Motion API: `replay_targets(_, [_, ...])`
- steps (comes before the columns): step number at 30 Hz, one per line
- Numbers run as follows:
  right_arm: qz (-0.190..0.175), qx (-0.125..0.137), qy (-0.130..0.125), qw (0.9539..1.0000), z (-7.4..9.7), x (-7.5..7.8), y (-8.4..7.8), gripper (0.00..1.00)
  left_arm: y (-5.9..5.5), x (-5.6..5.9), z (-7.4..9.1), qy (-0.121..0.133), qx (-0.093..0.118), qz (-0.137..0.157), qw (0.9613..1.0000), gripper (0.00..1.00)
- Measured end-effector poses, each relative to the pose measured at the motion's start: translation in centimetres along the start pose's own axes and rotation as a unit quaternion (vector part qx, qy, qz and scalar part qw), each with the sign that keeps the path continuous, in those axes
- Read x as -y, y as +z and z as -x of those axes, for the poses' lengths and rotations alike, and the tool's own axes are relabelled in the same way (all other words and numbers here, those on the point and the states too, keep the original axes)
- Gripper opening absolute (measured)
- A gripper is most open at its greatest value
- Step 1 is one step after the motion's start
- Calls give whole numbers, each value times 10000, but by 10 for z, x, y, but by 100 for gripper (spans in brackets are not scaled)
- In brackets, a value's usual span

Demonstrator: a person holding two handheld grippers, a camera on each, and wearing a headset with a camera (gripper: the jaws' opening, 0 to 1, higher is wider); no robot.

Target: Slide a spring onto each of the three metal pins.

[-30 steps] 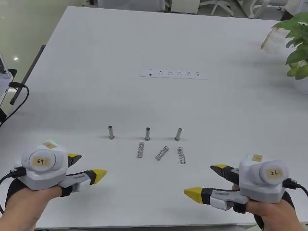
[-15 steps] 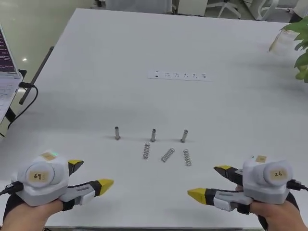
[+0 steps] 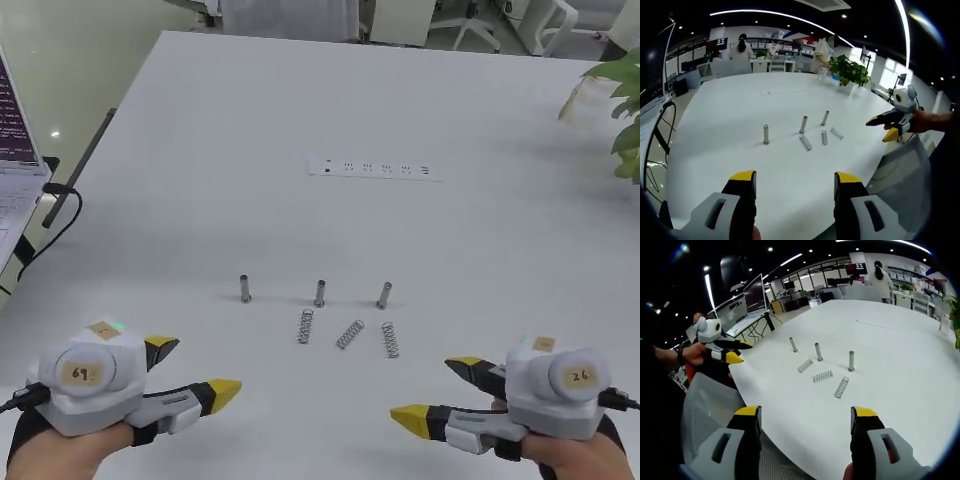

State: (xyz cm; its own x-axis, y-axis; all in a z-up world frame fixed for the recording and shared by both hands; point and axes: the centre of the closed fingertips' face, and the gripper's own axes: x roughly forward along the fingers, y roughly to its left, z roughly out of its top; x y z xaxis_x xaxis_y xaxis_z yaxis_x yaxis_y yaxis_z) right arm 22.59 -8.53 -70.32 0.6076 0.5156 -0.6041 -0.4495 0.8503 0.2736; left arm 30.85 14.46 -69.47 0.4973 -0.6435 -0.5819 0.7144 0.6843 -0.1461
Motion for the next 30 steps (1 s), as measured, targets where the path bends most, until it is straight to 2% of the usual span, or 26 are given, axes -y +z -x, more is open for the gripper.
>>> replay_targets(12, [-31, 4, -37, 10000, 3, 3, -1, 71, 11, 11, -13, -162, 10, -112, 9998, 57])
replay_targets(30, [-120, 21, -157, 9998, 9, 9, -7, 71, 7, 18, -34, -349, -150, -231, 9990, 54])
